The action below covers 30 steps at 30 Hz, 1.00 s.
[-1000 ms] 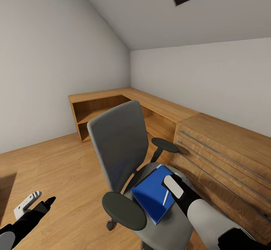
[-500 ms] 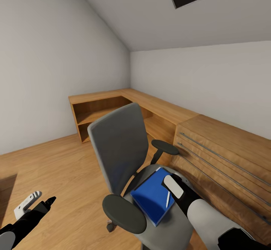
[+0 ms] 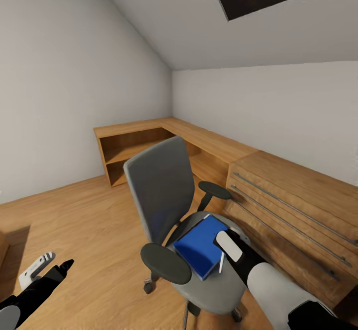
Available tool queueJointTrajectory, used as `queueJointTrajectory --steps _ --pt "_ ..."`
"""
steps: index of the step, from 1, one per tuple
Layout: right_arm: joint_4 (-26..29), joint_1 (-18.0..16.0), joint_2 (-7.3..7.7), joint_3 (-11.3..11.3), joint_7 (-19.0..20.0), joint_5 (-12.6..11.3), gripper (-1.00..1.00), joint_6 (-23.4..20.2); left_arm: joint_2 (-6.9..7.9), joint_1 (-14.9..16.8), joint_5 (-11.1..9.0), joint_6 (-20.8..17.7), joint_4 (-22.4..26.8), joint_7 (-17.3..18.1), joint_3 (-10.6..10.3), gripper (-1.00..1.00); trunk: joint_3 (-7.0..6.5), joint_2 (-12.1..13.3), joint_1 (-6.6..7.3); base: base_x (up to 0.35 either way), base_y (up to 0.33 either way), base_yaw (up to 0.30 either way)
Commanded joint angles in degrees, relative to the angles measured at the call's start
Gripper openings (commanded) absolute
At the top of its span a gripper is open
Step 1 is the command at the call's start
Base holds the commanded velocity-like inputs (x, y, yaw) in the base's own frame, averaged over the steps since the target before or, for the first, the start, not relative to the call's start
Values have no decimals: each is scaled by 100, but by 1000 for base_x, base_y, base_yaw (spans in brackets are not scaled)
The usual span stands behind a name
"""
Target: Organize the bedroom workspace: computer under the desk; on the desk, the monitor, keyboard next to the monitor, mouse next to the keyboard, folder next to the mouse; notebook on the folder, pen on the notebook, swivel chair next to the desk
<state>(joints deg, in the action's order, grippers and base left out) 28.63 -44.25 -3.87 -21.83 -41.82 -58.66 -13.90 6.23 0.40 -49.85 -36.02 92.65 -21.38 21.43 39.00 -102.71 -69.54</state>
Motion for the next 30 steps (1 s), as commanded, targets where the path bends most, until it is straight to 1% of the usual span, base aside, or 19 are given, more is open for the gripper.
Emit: queueJointTrajectory --steps 1,3,6,10,12,15,16,17,18,22,23,25,30 --pt "8 -4 4 -30 -36 -14 -100 -33 1 4 -60 -19 8 -51 0 100 -13 38 27 -337 0 0" --pt "21 -4 5 -31 -40 -9 -100 -22 4 4 -60 -19 8 -51 -6 100 -49 118 71 -338 0 0" --pt "212 6 10 -32 -57 1 -100 -10 8 4 -33 -24 -2 -59 -80 100 -102 239 137 -273 0 0" --pt "440 25 14 -30 -96 11 -100 -8 17 4 -25 -21 -6 -64 -144 100 -174 399 224 -117 0 0" --pt "659 77 27 -26 -182 15 -100 -10 22 4 -24 -22 -8 -66 -167 100 -210 479 268 -47 0 0" --pt "1084 271 110 -29 -363 13 -100 -15 29 4 -26 -23 -9 -68 -181 100 -264 600 334 -22 0 0" --pt "1390 409 177 -30 -452 10 -100 -22 32 4 -29 -25 -12 -68 -187 100 -282 640 356 -11 0 0" --pt "1563 486 216 -30 -492 9 -100 -26 33 4 -28 -25 -14 -68 -191 100 -300 680 378 -9 0 0" --pt "1929 654 300 -28 -566 4 -100 -35 34 4 -27 -26 -12 -68 -204 100 -318 720 400 -6 0 0" --pt "2637 995 468 -30 -727 -12 -100 -45 34 4 -26 -27 -15 -68 -232 100 -390 880 488 -3 0 0" --pt "2932 1129 527 -31 -812 -19 -100 -47 35 4 -27 -27 -16 -68 -243 100 -408 921 510 -1 0 0" --pt "3263 1270 579 -31 -900 -25 -100 -46 35 4 -30 -28 -22 -68 -252 100 -444 1001 554 -1 0 0" --pt "3621 1419 626 -42 -981 -36 -100 -51 24 4 -35 -16 -130 -69 -257 100 -533 1201 664 0 0 0"
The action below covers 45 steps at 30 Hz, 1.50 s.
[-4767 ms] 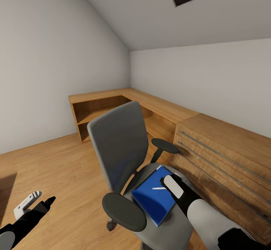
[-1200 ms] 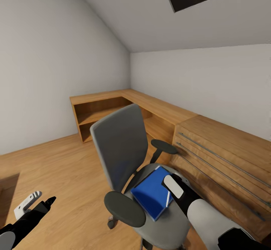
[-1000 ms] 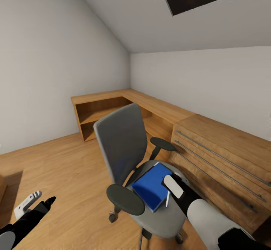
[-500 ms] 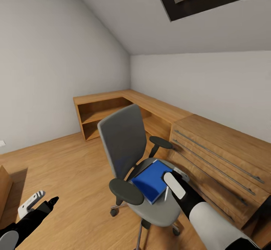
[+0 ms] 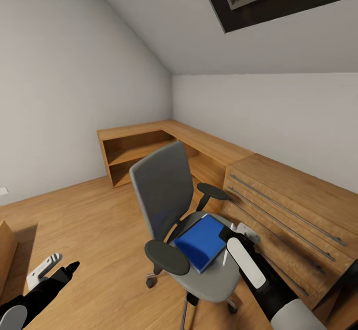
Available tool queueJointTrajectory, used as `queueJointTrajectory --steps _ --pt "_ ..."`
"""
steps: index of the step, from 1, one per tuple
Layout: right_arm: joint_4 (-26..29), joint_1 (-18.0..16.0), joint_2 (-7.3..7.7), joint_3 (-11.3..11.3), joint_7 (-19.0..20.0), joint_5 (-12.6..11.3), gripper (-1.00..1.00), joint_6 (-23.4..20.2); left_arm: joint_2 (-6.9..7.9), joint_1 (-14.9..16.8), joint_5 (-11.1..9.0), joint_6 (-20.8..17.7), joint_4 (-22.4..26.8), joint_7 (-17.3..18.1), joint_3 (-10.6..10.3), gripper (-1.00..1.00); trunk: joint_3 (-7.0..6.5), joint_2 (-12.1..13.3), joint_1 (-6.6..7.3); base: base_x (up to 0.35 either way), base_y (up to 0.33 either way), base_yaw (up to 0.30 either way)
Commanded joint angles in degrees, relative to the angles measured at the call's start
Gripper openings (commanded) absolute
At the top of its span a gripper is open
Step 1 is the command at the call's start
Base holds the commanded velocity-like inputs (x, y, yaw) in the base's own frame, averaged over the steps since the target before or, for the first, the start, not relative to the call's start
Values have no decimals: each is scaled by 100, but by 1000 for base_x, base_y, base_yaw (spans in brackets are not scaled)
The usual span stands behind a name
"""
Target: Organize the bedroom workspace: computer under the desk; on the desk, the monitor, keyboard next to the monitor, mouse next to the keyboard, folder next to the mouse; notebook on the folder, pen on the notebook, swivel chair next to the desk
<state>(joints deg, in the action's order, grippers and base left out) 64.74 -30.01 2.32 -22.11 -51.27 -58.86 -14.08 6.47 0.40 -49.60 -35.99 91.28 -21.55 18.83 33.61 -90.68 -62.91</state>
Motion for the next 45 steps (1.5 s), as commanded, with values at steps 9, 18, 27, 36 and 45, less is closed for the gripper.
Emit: queueJointTrajectory --steps 9,18,27,36,45 --pt "86 11 9 -17 -35 -13 -100 -17 38 4 -23 -7 -520 -48 15 100 -156 359 199 0 0 0" --pt "727 164 28 0 -63 -7 -100 -26 25 4 1220 24 -1709 69 -29 100 -318 720 396 0 0 0" --pt "1856 595 120 -33 -739 -2 -100 -20 -19 4 2688 2802 -4374 928 -877 100 -479 1081 594 0 0 0" --pt "1874 596 122 -32 -764 5 -100 -20 -23 4 2686 2997 -4424 933 -890 100 -641 1442 792 0 0 0" --pt "1894 601 136 -24 -759 12 -100 -12 -63 4 2683 3018 -4663 924 -894 100 -802 1803 989 -59 0 -1"
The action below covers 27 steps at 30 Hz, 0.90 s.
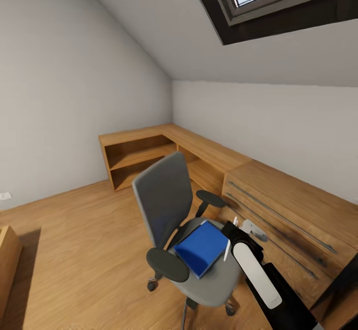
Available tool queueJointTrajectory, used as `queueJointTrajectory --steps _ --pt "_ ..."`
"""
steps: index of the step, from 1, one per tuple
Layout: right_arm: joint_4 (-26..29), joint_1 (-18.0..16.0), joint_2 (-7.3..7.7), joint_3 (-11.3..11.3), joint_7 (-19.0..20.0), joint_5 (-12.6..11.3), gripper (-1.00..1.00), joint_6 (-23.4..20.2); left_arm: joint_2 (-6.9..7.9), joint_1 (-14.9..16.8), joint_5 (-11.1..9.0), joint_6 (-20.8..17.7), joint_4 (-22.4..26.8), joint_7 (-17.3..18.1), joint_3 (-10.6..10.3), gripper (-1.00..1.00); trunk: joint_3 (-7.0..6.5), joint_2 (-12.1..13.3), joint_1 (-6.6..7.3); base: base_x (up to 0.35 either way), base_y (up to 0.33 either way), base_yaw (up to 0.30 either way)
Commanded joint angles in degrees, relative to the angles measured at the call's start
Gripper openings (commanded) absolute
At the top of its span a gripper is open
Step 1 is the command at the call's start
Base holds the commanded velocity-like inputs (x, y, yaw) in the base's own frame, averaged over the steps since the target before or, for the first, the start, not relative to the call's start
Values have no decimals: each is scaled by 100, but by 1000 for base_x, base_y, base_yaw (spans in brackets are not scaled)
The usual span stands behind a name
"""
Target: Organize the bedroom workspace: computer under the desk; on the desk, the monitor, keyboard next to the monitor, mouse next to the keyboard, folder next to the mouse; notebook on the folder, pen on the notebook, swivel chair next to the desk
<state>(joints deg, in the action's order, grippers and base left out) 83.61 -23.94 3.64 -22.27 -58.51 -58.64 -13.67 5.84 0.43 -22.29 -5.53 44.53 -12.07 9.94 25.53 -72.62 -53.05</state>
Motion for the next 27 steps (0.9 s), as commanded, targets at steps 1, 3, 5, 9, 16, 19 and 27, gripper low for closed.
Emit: queueJointTrajectory --steps 1,3,5,9,16,19,27 --pt "11 -6 5 -7 -33 -7 -100 -53 -2 1 -49 -28 -23 -24 -3 100 -12 37 25 -240 0 -29" --pt "17 -6 5 -6 -31 -7 -100 -55 -9 1 -47 -21 -176 -19 -2 100 -48 117 69 -272 0 -116" --pt "21 -6 5 -6 -30 -2 -100 -56 -29 1 -43 0 -337 -14 -4 100 -84 198 113 -211 0 -175" --pt "14 -6 6 -6 -29 1 -100 -62 -117 1 -24 99 -539 -13 -11 100 -156 358 201 -97 0 -223" --pt "15 -6 25 -5 -36 2 -100 -72 -183 1 181 171 -972 -5 -146 100 -281 639 354 -18 0 -257" --pt "15 -6 31 -5 -37 2 -100 -79 -191 1 402 188 -1080 -10 -241 100 -335 759 420 -4 0 -264" --pt "22 -7 29 -90 -35 152 -100 -111 -242 1 613 200 -1159 -14 -308 100 -479 1080 596 -1 0 -192"
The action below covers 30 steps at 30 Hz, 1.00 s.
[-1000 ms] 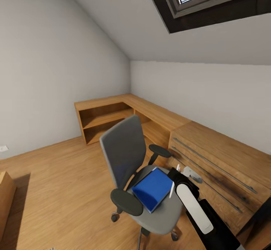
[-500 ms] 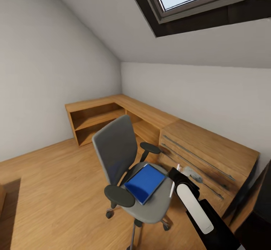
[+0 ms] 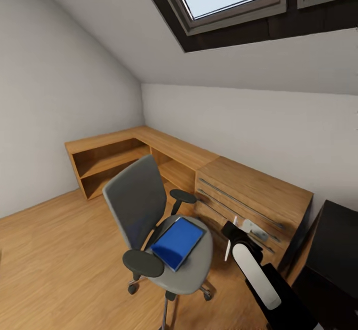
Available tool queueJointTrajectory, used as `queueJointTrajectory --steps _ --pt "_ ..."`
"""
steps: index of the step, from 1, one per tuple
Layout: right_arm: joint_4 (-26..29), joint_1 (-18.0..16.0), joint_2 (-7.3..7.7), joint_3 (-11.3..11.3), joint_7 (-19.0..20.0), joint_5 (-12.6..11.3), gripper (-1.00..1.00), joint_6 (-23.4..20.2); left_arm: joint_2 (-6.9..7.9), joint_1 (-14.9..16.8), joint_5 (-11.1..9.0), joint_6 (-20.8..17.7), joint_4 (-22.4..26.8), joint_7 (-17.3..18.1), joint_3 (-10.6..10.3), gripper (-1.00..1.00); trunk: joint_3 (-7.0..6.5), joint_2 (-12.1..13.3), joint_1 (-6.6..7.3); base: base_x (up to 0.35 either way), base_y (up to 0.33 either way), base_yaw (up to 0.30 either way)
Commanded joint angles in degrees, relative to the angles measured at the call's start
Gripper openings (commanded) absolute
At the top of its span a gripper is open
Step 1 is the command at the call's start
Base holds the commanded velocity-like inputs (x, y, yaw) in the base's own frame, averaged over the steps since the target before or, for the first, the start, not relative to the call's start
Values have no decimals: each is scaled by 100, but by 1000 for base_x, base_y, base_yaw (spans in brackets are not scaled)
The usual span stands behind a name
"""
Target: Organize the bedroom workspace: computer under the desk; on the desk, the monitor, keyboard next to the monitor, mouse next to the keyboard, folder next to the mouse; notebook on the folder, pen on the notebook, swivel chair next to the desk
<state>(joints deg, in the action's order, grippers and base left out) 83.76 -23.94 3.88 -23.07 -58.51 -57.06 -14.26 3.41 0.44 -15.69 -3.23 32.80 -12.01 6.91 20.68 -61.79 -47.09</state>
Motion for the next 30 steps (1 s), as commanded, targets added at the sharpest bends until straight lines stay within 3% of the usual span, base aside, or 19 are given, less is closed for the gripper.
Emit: queueJointTrajectory --steps 1,5,8,9,14,16,28,30 --pt "8 -7 5 -21 -36 41 -100 -60 -6 0 -42 -29 11 -20 -7 100 -12 37 22 0 0 -57" --pt "117 -28 7 43 -44 375 -100 -88 -37 0 -26 -29 2 -20 -13 100 -83 197 110 0 0 -27" --pt "148 -140 22 448 -78 493 -100 -267 -45 0 -22 -28 0 -20 -14 100 -137 318 176 0 0 -8" --pt "155 -262 21 685 -123 514 -100 -506 -47 0 -20 -27 0 -20 -14 100 -155 358 198 0 0 -4" --pt "190 -693 -6 1179 -218 538 -100 -1391 -47 0 -15 87 -1 -20 -14 100 -245 558 308 0 0 -2" --pt "220 -848 -12 1273 -236 539 -100 -1629 -32 0 -18 220 -3 -20 -14 100 -281 639 352 0 0 0" --pt "328 -1008 -16 1308 -199 577 -100 -1891 20 2 -30 452 -18 -26 -6 100 -496 1120 615 0 0 0" --pt "318 -1006 -20 1306 -192 580 -100 -1884 81 5 -26 488 -18 -28 -6 100 -532 1200 659 0 0 0"
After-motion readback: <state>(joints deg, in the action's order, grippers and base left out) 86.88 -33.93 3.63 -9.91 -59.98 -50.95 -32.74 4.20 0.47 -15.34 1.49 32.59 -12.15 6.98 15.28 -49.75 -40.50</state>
